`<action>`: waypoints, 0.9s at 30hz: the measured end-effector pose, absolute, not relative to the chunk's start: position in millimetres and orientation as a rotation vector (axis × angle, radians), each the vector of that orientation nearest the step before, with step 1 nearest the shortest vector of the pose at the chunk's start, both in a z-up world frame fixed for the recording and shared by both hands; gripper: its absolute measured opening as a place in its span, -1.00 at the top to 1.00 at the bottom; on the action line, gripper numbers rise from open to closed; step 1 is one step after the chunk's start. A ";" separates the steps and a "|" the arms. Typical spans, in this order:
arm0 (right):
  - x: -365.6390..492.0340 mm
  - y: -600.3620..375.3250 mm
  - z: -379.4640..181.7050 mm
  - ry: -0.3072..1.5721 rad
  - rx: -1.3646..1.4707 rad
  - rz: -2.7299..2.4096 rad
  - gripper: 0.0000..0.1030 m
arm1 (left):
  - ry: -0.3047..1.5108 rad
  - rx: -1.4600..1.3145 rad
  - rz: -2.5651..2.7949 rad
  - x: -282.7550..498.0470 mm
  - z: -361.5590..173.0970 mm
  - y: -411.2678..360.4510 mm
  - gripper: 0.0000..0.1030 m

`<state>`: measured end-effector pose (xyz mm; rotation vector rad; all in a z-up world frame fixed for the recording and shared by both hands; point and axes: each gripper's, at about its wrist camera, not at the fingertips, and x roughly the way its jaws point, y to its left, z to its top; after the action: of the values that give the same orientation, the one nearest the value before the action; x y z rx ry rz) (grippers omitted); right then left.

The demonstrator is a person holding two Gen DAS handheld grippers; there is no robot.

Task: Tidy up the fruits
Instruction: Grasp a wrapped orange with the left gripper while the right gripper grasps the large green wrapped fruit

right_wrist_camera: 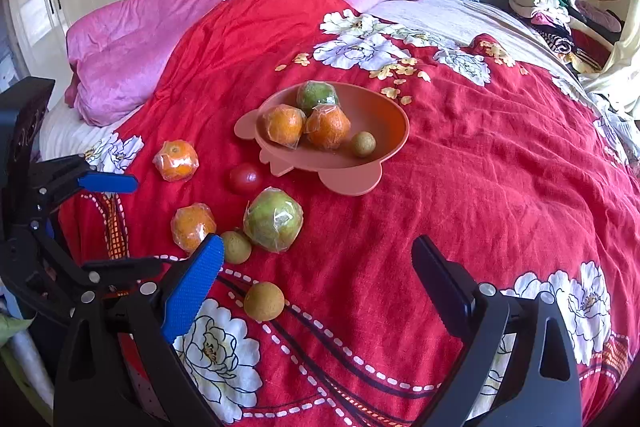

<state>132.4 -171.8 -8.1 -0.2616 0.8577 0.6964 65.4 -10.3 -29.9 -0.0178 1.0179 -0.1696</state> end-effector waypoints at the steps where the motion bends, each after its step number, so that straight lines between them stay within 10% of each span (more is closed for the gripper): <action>1: 132.1 -172.2 -8.4 0.858 -0.262 0.695 -0.83 | 1.018 -0.021 -0.174 65.5 -30.8 -11.3 -0.81; 20: 148.4 -147.7 -27.0 0.930 -0.266 0.740 -0.80 | 1.033 -0.042 -0.241 85.5 -45.0 -14.6 -0.08; 27: 157.7 -134.6 -40.1 0.977 -0.264 0.767 -0.29 | 1.035 -0.045 -0.252 88.9 -48.0 -14.2 0.02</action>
<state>157.7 -134.6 -40.1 -0.2636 0.9768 0.7668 88.9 -14.2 -48.0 -0.0455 1.0354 -0.2518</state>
